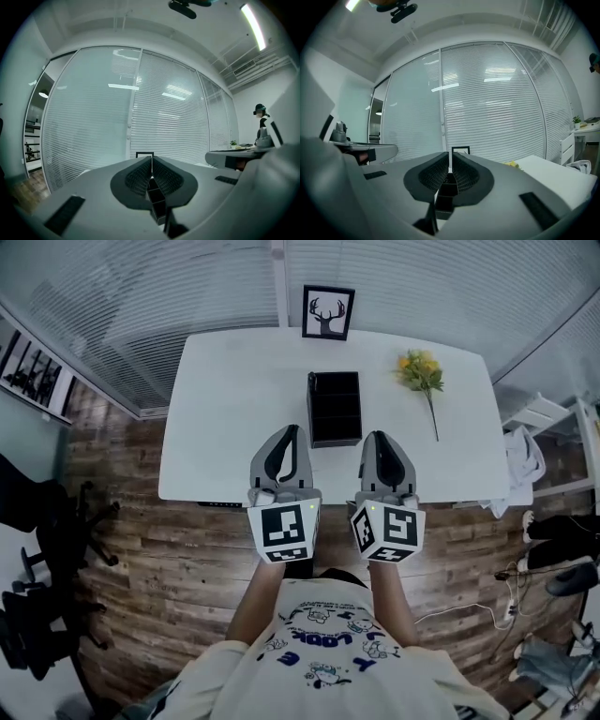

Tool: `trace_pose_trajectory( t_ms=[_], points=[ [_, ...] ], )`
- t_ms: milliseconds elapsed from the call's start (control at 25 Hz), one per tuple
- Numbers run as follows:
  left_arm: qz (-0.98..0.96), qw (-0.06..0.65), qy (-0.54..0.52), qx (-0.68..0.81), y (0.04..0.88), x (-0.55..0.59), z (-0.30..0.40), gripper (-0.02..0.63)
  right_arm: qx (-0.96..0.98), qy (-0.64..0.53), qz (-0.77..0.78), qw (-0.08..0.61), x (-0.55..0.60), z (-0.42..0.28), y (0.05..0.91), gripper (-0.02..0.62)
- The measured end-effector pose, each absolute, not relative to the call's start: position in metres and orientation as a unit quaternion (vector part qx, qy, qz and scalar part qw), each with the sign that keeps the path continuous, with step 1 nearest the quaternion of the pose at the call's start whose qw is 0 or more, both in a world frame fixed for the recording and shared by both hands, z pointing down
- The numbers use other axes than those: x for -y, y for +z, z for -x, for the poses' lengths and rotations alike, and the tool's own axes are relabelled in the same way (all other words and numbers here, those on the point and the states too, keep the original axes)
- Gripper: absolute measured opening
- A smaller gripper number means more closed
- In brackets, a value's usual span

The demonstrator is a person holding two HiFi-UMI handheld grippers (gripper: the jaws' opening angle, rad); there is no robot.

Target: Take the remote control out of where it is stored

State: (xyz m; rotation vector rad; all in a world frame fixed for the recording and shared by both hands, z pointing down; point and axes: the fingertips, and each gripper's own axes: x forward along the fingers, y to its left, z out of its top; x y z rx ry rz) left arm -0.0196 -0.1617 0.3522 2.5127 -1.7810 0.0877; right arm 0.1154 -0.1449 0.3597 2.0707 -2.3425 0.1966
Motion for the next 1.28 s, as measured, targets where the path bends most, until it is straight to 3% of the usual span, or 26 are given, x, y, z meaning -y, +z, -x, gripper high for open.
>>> trace_pose_trajectory(
  t_ms=[640,840,1280],
  points=[
    [-0.811,0.077,0.026,0.579,0.379,0.247,0.020,0.019,0.737,0.083,-0.670,0.022,0.228,-0.123,0.377,0.044],
    [-0.800,0.050,0.044,0.596,0.379,0.271,0.013,0.018,0.748,0.089,-0.658,0.027,0.257,-0.126,0.378,0.044],
    [-0.790,0.124,0.066,0.597,0.425,0.321,-0.002,0.020,0.762,0.115,-0.636,0.045,0.315,-0.139,0.402,0.044]
  ],
)
